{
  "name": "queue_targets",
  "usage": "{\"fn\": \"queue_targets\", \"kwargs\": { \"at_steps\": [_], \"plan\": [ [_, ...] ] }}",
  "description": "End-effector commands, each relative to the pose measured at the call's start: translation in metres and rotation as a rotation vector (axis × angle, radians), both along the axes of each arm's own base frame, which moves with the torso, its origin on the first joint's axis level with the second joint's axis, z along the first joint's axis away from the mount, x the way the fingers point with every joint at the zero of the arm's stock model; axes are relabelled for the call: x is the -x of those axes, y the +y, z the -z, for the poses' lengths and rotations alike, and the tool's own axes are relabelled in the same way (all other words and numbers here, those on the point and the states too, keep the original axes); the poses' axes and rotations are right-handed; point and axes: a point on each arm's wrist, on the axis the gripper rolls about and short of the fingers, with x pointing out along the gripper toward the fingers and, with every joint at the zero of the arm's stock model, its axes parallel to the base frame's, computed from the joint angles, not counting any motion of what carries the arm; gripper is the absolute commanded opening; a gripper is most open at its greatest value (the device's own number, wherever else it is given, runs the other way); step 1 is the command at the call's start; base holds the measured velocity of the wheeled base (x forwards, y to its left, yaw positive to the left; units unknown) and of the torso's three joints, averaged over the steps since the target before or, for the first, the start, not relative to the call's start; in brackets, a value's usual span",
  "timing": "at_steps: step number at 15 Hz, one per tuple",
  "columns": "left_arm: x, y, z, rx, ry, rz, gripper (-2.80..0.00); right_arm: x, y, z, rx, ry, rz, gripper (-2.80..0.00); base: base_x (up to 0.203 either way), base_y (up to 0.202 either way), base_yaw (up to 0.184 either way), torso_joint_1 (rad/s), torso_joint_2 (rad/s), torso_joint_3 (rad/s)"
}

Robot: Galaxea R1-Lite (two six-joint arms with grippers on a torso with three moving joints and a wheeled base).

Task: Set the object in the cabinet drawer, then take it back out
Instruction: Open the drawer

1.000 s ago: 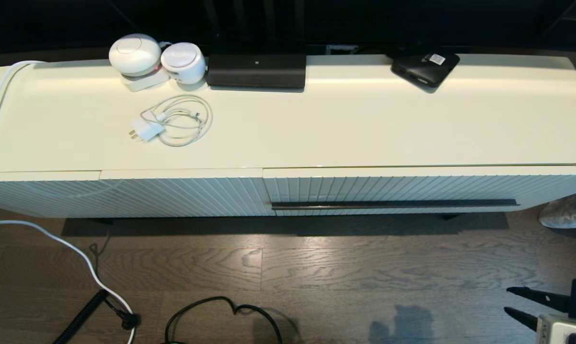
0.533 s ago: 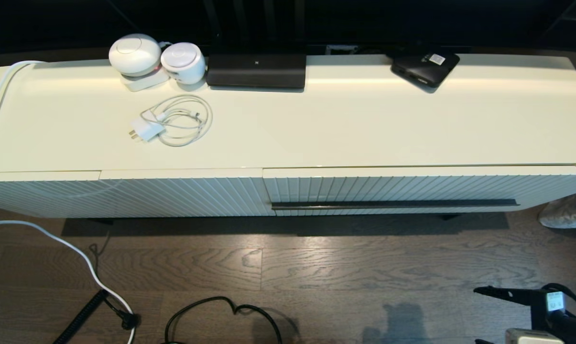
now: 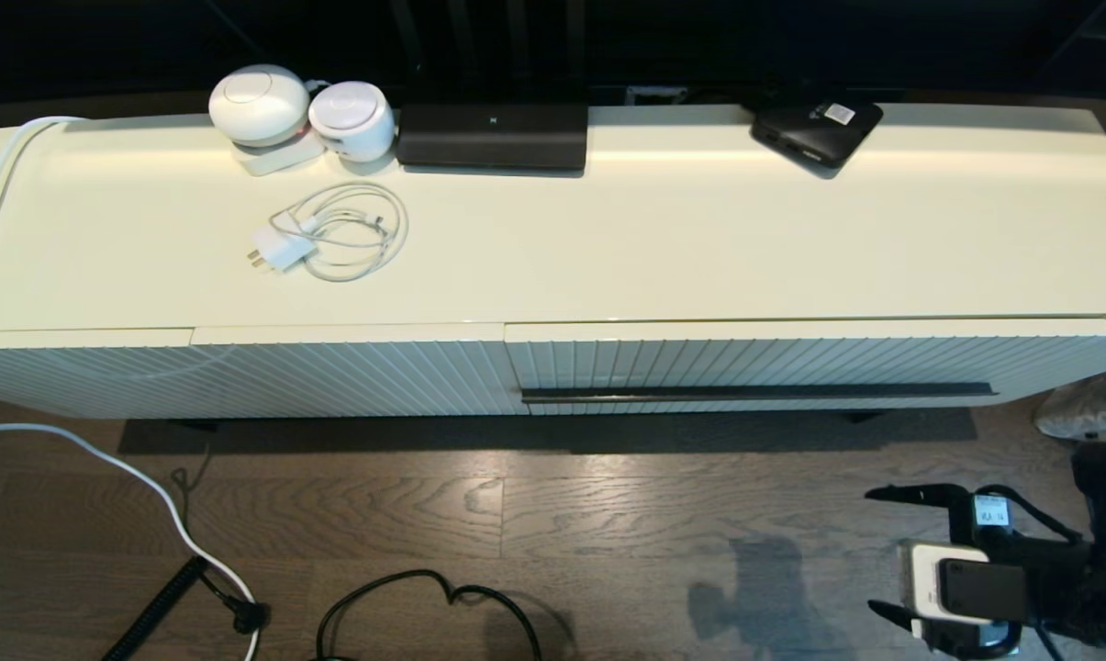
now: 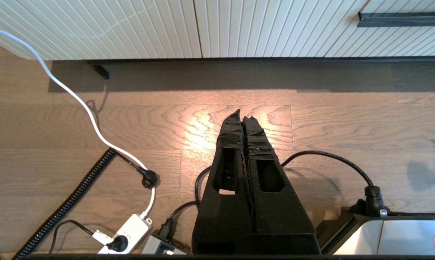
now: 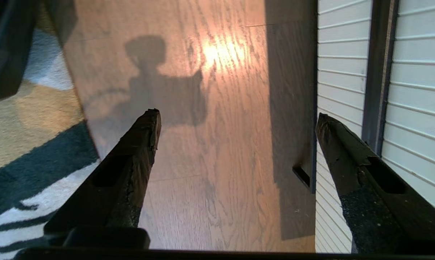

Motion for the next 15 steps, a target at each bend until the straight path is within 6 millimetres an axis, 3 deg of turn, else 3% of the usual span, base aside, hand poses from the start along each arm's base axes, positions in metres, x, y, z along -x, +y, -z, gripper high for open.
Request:
{"fn": "queue_targets", "kwargs": {
  "at_steps": [1, 7, 15],
  "plan": [
    [0.0, 0.0, 0.0, 0.0, -0.001, 0.0, -2.8, -0.017, -0.002, 0.002, 0.0, 0.017, 0.009, 0.0, 0.0, 0.0, 0.0, 0.0, 0.0, 0.0],
    [0.0, 0.0, 0.0, 0.0, 0.001, -0.001, -2.8, -0.046, 0.001, 0.014, -0.015, 0.06, -0.005, 0.0, 0.0, 0.0, 0.0, 0.0, 0.0, 0.0],
    [0.0, 0.0, 0.0, 0.0, 0.001, -0.001, -2.8, -0.076, 0.007, 0.02, -0.075, -0.066, -0.044, 0.0, 0.0, 0.0, 0.0, 0.0, 0.0, 0.0]
  ]
}}
